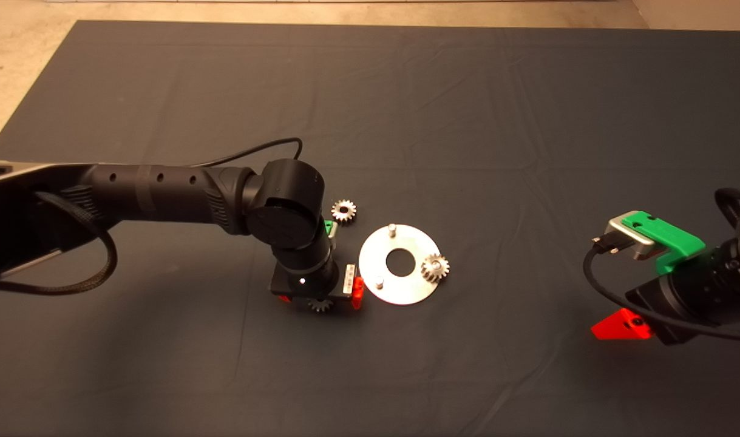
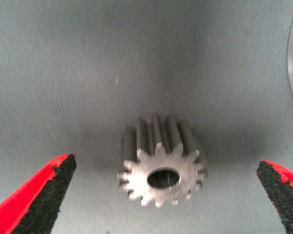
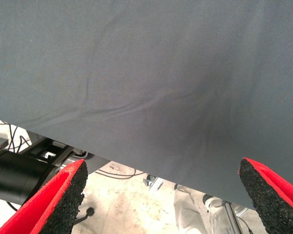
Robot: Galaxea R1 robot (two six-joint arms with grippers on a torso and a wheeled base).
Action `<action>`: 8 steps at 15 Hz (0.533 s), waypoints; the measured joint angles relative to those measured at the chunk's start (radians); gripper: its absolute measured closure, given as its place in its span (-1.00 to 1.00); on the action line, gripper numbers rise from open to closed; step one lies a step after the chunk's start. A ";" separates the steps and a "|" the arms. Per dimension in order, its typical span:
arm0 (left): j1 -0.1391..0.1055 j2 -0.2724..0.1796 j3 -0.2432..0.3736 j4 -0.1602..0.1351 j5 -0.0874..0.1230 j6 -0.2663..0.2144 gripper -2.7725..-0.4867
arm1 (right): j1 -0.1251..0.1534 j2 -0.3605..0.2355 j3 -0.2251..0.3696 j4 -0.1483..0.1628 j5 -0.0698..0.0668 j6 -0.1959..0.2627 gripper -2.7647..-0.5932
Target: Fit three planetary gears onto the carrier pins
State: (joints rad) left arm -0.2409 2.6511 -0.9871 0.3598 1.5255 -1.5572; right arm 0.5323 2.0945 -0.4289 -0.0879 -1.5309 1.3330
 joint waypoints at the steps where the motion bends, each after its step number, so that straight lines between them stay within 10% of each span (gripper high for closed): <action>1: 0.000 0.000 -0.005 0.007 0.000 0.001 -0.90 | 0.000 0.000 0.000 0.000 0.000 0.000 -0.58; 8: 0.000 0.000 -0.014 0.012 0.000 0.014 -0.66 | 0.000 0.000 0.000 0.000 0.000 0.000 -0.58</action>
State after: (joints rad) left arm -0.2409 2.6511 -1.0015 0.3721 1.5255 -1.5436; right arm 0.5323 2.0945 -0.4291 -0.0880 -1.5309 1.3330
